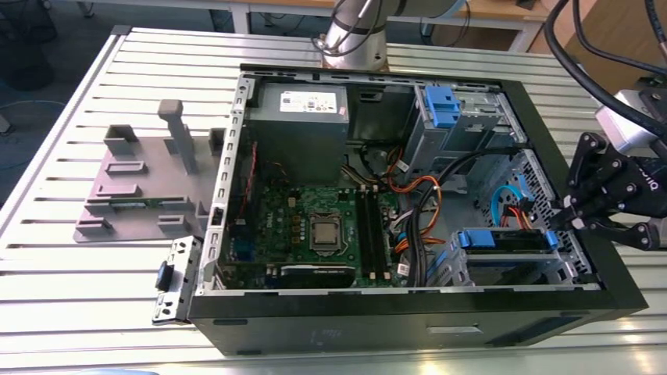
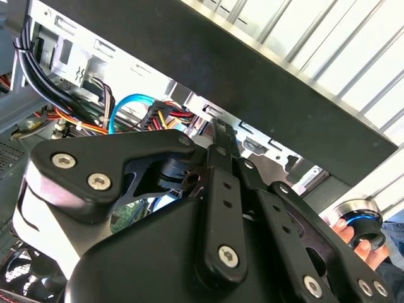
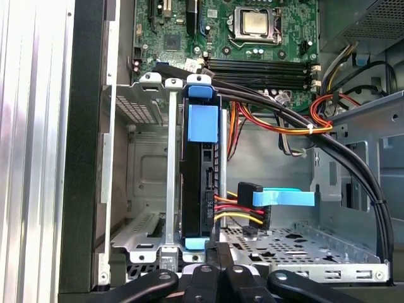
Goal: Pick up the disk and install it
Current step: 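Insert the first disk wire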
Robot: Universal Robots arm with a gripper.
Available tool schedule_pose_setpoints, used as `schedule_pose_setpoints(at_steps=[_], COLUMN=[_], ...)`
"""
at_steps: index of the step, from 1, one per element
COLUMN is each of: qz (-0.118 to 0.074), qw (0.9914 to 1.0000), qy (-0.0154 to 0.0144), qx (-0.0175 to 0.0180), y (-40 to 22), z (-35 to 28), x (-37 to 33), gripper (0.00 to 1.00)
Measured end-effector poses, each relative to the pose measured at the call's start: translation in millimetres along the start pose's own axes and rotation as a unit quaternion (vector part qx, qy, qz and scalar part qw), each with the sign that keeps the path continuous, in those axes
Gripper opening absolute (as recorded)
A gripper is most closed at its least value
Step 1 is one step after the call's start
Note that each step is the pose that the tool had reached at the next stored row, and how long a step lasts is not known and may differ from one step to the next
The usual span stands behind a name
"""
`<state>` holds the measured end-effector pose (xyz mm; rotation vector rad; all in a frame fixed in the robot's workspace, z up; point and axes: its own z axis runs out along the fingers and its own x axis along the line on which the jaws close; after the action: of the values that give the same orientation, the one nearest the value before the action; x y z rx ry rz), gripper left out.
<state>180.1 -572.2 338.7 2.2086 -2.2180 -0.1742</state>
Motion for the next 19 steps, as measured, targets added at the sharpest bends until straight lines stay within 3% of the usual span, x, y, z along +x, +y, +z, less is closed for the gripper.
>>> schedule_pose_setpoints(at_steps=[19], qz=[0.000], qw=[1.00000], qy=[0.0000], qx=[0.0000], y=[-1.6], z=[-3.3], x=[-0.2], gripper=[0.11])
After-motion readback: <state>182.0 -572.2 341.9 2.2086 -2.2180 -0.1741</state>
